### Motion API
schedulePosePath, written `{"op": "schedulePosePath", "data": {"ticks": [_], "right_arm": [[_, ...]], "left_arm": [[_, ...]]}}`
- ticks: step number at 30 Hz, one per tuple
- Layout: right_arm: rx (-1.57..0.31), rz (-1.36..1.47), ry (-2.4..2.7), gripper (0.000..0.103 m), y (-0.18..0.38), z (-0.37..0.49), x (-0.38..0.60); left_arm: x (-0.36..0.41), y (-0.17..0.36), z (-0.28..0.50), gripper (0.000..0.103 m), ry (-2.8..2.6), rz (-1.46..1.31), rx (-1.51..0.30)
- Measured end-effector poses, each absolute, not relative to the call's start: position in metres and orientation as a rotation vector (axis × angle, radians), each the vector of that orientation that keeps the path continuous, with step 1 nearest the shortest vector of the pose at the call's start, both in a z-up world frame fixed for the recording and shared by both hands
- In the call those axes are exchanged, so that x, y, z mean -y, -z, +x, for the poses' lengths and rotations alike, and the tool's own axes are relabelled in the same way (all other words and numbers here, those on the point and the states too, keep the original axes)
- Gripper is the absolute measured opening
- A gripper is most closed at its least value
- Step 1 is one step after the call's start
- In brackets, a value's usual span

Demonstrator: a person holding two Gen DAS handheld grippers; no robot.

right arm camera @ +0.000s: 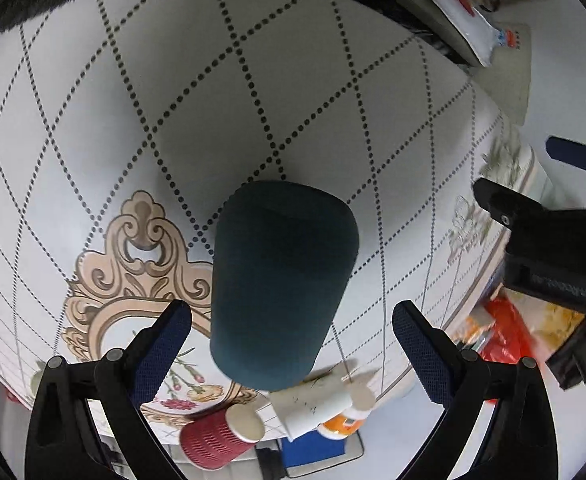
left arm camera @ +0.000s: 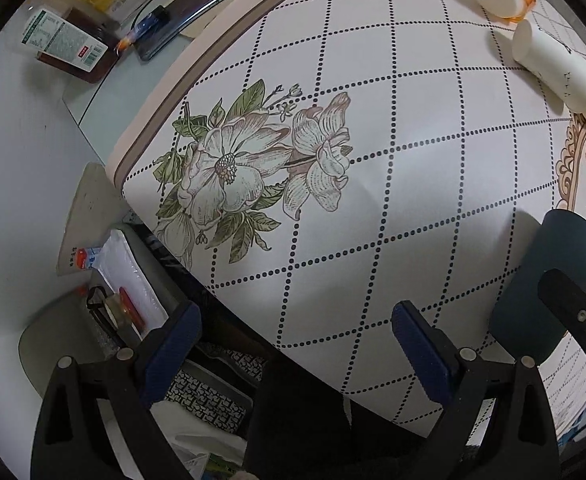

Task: Flip cup upside down
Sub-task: 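Move the right gripper to the upright teal cup and grasp its body, then lift and rotate the teal cup with the right gripper, turning it rim-down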

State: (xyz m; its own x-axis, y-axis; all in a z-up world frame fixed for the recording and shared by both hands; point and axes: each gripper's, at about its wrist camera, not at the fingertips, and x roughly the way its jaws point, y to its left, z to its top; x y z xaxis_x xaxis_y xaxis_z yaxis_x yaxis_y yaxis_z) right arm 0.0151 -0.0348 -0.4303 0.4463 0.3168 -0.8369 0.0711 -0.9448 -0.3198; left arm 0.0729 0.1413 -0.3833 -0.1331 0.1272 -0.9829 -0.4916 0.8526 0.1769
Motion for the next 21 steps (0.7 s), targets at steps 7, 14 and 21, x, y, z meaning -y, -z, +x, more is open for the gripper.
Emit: {"op": "schedulePosePath", "data": {"ticks": [7,14,21], "right_arm": [[0.357,-2.482,-1.518,0.102,0.446,0.013,0.038],[0.384,-2.499,-1.472,0.083,0.457,0.008,0.050],[0.280,-2.454,-1.462,0.075,0.456,0.005,0.042]], "left_arm": [[-0.144,0.388,0.078,0.099,-0.539,-0.278,-1.633],[-0.135,0.387,0.086,0.098,-0.530,-0.261,-1.634],[-0.134,0.387,0.089,0.098,-0.528,-0.247,-1.635]]}}
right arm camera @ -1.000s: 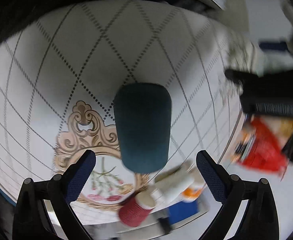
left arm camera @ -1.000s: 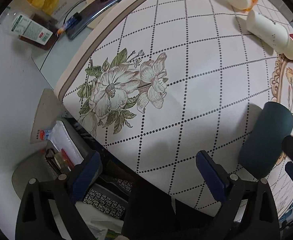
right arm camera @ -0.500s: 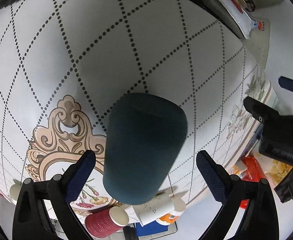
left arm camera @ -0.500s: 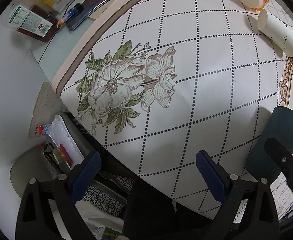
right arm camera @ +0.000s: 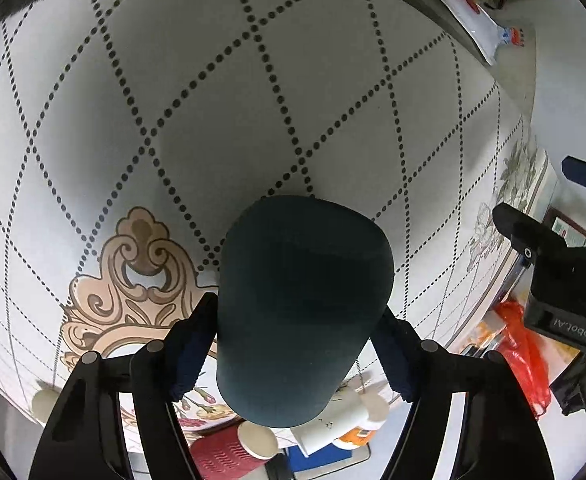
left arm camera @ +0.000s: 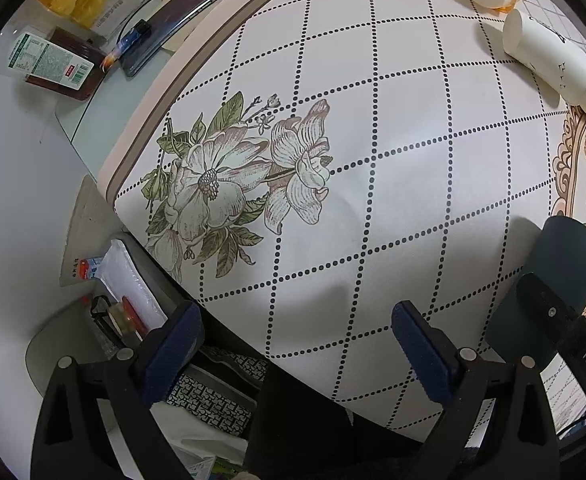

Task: Flip cup upside down
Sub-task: 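Lift and rotate the teal cup with the right gripper, turning it rim-down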

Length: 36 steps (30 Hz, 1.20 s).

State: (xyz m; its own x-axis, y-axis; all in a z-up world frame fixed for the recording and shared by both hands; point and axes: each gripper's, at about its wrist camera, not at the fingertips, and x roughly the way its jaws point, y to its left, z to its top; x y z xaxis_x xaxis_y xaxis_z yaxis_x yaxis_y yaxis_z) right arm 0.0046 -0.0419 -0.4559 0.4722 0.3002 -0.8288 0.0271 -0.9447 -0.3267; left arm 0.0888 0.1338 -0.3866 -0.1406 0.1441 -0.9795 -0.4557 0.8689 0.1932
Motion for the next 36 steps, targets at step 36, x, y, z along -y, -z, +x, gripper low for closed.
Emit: {"op": "schedulePosePath", "data": {"ticks": [36], "right_arm": [[-1.526,-1.122,-0.867,0.075,0.411,0.106,0.021]], "left_arm": [[-0.087,0.359,0.161,0.098,-0.244,0.002,-1.542]]}}
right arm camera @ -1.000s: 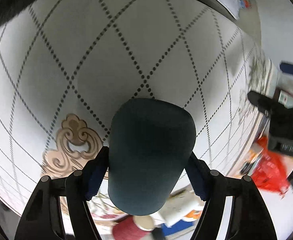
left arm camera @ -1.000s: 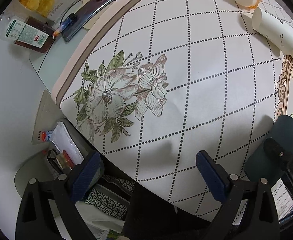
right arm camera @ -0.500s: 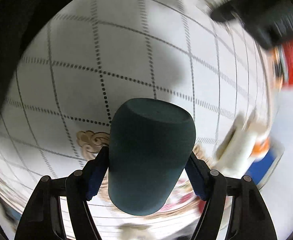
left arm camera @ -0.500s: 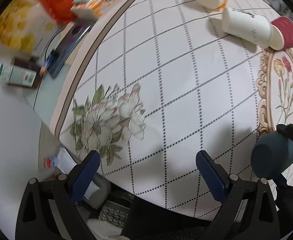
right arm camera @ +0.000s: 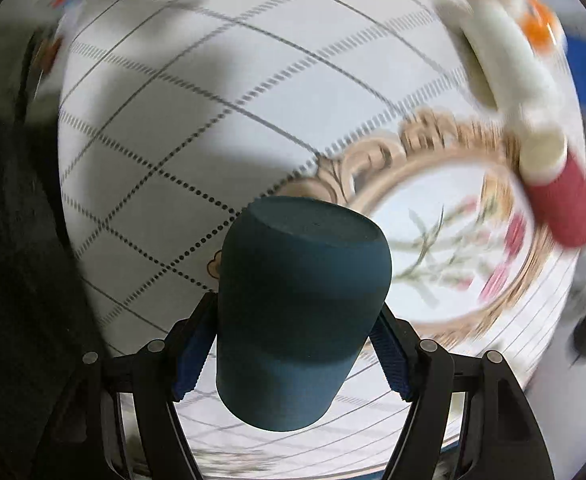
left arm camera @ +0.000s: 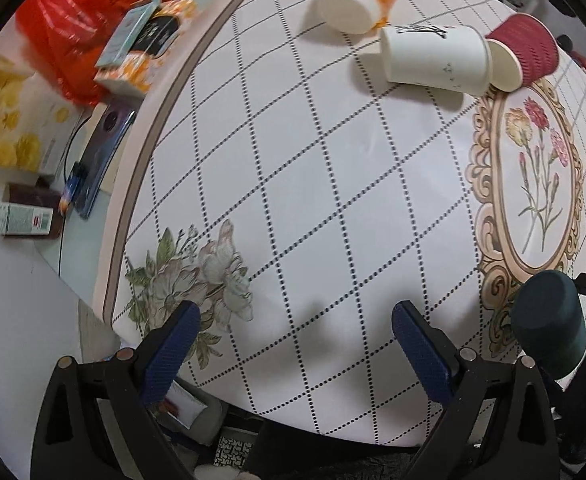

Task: Flip cup upside down
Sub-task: 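Lift and rotate the teal cup with the right gripper, turning it rim-down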

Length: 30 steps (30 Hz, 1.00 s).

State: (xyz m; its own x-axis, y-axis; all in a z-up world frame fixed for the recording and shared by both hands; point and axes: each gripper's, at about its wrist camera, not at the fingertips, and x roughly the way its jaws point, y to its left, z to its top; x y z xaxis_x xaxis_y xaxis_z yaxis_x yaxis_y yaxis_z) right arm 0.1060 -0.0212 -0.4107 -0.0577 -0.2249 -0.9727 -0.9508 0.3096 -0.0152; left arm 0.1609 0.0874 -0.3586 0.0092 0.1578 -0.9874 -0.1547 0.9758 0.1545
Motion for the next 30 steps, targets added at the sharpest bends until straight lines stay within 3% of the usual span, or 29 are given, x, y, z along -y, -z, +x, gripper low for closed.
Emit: {"op": "schedulePosePath", "data": {"ticks": [4,13,30], "right_arm": [[-1.678,-0.914,-0.768,0.075,0.417,0.118,0.037],[-1.800,-0.609,-0.612,0.075,0.424,0.137,0.061],[-1.980,-0.303,-0.416,0.076,0.467,0.235,0.097]], "left_arm": [[-0.082,0.359,0.164,0.098,-0.226,0.013,-1.540],[-0.073,0.364,0.167,0.098,-0.191,0.037,-1.548],[-0.071,0.375,0.164,0.098,-0.162,0.051,-1.575]]}}
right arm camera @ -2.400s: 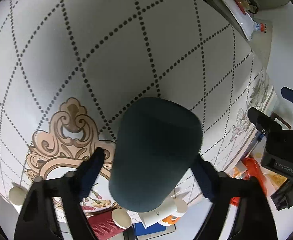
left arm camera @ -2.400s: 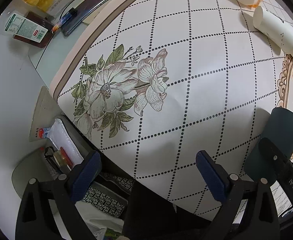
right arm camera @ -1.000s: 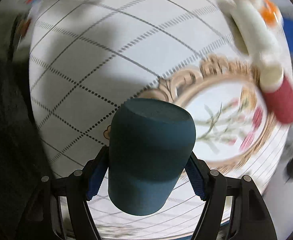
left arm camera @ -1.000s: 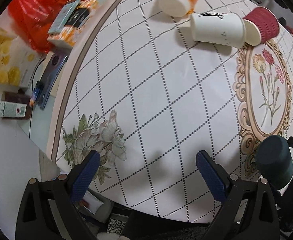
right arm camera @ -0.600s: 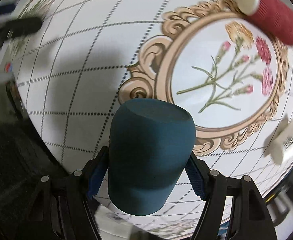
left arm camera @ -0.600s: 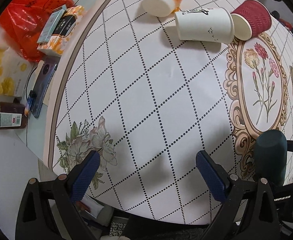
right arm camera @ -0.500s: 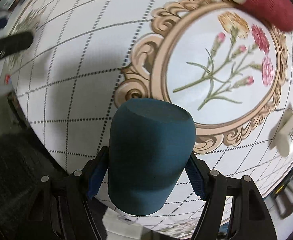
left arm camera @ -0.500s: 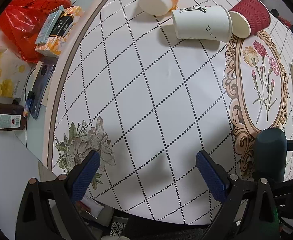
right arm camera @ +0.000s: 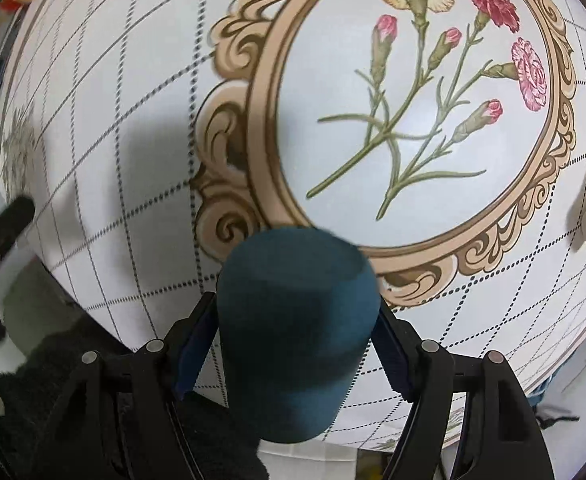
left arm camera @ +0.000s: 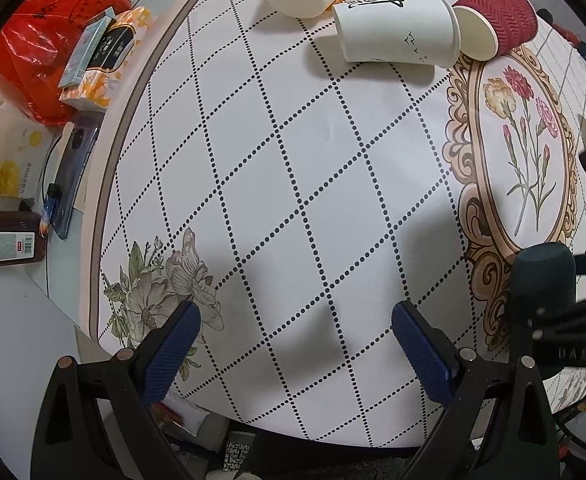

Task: Flip cup upside down
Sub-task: 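Lift and rotate the teal cup with the right gripper, turning it rim-down, then lower the inverted teal cup onto the table and open the right gripper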

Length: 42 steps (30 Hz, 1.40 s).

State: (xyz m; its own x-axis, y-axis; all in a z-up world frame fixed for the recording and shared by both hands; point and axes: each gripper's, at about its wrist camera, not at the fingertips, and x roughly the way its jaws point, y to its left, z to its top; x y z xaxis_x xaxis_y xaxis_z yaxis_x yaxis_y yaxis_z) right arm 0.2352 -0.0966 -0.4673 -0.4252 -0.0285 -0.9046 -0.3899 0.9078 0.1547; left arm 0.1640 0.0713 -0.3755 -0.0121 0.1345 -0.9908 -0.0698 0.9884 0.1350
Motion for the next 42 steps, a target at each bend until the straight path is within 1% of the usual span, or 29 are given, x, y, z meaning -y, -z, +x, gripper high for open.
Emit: {"op": "schedulePosePath", "data": {"ticks": [2,3,7,11,14,19,23,29,35,42], "right_arm": [[-1.971,-0.306,-0.403,0.076,0.470,0.242,0.098],[-1.971,-0.301,-0.398,0.071,0.468,0.242,0.100],[-1.932,-0.287,-0.387,0.071,0.460,0.246,0.105],[-1.846,-0.220,-0.373,0.071,0.432,0.241,0.114],[-1.752,-0.163,-0.358,0.071,0.410,0.238,0.125],[-1.541,-0.065,-0.294,0.071,0.379,0.232,0.146],[-1.403,-0.017,-0.252,0.071,0.351,0.203,0.141],[-1.266,-0.046,-0.222,0.071,0.354,0.170,0.128],[-1.228,-0.049,-0.210,0.071,0.361,0.147,0.125],[-1.258,-0.073,-0.192,0.071,0.363,0.131,0.121]], "left_arm": [[-0.071,0.376,0.163,0.098,-0.158,0.053,-1.575],[-0.072,0.376,0.163,0.098,-0.158,0.054,-1.575],[-0.073,0.375,0.162,0.098,-0.154,0.047,-1.575],[-0.072,0.373,0.164,0.098,-0.148,0.045,-1.574],[-0.070,0.372,0.166,0.098,-0.142,0.051,-1.571],[-0.064,0.370,0.170,0.098,-0.130,0.071,-1.568],[-0.057,0.367,0.172,0.098,-0.119,0.096,-1.566],[-0.048,0.362,0.171,0.098,-0.101,0.125,-1.554],[-0.040,0.358,0.165,0.098,-0.074,0.143,-1.545],[-0.033,0.354,0.154,0.098,-0.032,0.176,-1.516]]}}
